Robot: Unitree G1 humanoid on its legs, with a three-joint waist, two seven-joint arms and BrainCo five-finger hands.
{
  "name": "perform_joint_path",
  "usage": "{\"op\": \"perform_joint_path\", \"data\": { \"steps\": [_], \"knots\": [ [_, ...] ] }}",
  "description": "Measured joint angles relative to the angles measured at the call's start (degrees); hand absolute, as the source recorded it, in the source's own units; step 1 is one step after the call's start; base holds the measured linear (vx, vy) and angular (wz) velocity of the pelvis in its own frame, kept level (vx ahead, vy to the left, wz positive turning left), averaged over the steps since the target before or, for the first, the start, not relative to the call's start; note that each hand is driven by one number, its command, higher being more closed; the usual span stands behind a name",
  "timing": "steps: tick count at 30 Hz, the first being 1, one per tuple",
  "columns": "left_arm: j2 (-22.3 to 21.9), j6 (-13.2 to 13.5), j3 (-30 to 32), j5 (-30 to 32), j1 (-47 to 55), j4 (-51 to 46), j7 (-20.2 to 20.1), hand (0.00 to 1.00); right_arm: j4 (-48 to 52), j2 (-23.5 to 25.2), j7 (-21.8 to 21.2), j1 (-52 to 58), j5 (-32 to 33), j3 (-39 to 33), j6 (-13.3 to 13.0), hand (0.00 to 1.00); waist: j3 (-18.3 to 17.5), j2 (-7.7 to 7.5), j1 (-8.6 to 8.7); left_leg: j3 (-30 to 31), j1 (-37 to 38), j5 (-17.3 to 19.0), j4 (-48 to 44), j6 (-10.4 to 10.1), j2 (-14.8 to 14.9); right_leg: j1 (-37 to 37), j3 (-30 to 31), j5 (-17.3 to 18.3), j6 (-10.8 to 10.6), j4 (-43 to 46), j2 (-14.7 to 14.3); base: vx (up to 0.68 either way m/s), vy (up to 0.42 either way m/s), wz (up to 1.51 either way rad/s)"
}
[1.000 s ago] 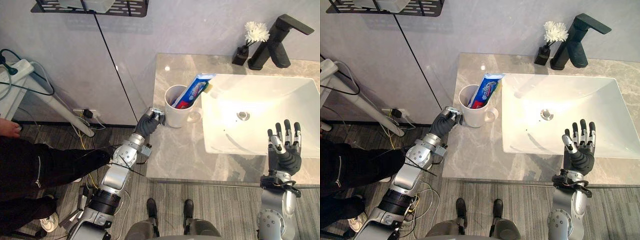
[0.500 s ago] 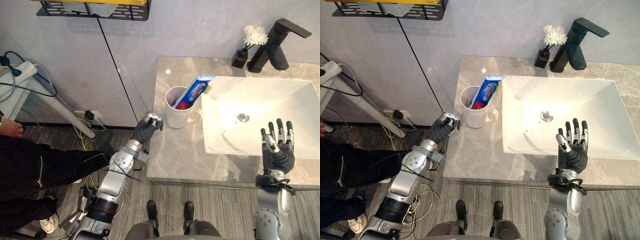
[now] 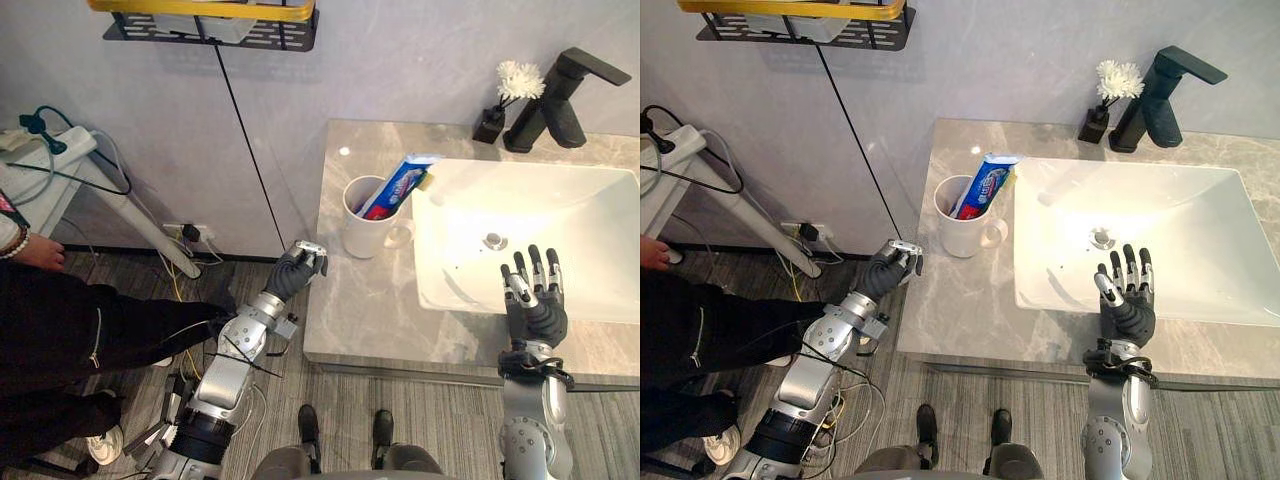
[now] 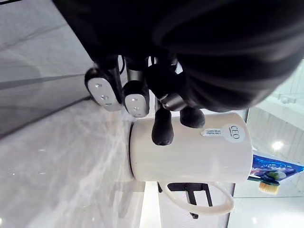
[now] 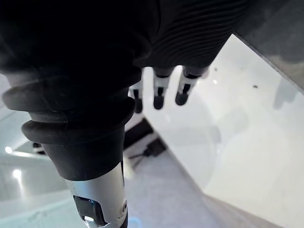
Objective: Organize washtable
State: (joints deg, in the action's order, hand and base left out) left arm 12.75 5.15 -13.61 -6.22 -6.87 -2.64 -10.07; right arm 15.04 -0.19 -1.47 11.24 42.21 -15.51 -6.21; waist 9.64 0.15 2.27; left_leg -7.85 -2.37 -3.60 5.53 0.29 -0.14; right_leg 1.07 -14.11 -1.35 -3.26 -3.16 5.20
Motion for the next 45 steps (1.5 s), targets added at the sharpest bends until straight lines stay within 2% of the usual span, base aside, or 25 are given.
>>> {"op": "perform_joint_path", "data": {
  "steps": [9, 16, 17, 23, 34, 45],
  "knots": [
    [0.8, -1.6, -3.9, -0.6, 0.0, 0.1, 0.4, 1.00, -0.1, 0.0, 0.0, 1.0, 0.0, 2.4, 0.0, 0.00, -2.1, 1.10, 0.11, 0.1, 0.0, 0.0, 0.0, 0.1, 0.0, 0.0, 0.0, 0.0, 0.0, 0.0, 0.0, 0.00, 0.000, 0.00],
    [0.8, -2.2, -8.9, -3.4, -1.0, -0.2, 0.4, 1.00, -0.2, 0.0, 0.1, 1.5, 0.0, 2.7, 0.0, 0.00, -2.7, 1.14, 0.24, 0.1, 0.1, -0.1, 0.0, 0.1, 0.0, -0.1, 0.0, 0.0, 0.0, 0.0, 0.0, 0.00, 0.000, 0.00],
    [0.8, -3.3, -9.5, -4.4, -1.0, -0.2, 0.3, 1.00, -0.3, 0.0, 0.1, 1.8, 0.0, 3.1, 0.0, 0.00, -3.3, 1.55, 0.77, 0.3, 0.2, -0.1, 0.0, 0.1, 0.0, -0.3, -0.1, 0.0, 0.0, -0.1, -0.1, 0.00, 0.000, 0.00],
    [0.7, -3.7, -11.1, -4.3, -1.0, -0.8, 0.2, 1.00, -0.4, 0.0, 0.1, 2.2, 0.0, 3.1, 0.0, 0.00, -3.4, 1.58, 0.78, 0.6, 0.4, -0.1, 0.0, 0.1, 0.0, -0.7, -0.5, 0.0, 0.0, -0.2, 0.0, 0.00, 0.000, 0.03],
    [-1.5, -4.7, -11.9, -3.9, -2.2, 0.7, 0.3, 1.00, -0.4, 0.0, 0.1, 2.3, 0.0, 3.0, -0.1, 0.00, -3.4, 1.57, 0.80, 0.3, 0.4, -0.1, 0.0, 0.1, 0.0, -0.6, -0.1, 0.0, 0.0, -0.2, -0.1, 0.00, 0.000, 0.00],
    [-2.5, -4.2, -10.5, -2.8, -6.4, 5.2, 0.5, 1.00, -0.4, -0.1, 0.1, 2.1, 0.0, 2.9, -0.2, 0.00, -3.7, 1.46, 0.81, -0.2, -0.2, -0.1, 0.0, 0.1, 0.1, 0.3, 0.3, -0.2, 0.0, -0.1, -0.1, 0.00, 0.000, -0.02]
  ]
}}
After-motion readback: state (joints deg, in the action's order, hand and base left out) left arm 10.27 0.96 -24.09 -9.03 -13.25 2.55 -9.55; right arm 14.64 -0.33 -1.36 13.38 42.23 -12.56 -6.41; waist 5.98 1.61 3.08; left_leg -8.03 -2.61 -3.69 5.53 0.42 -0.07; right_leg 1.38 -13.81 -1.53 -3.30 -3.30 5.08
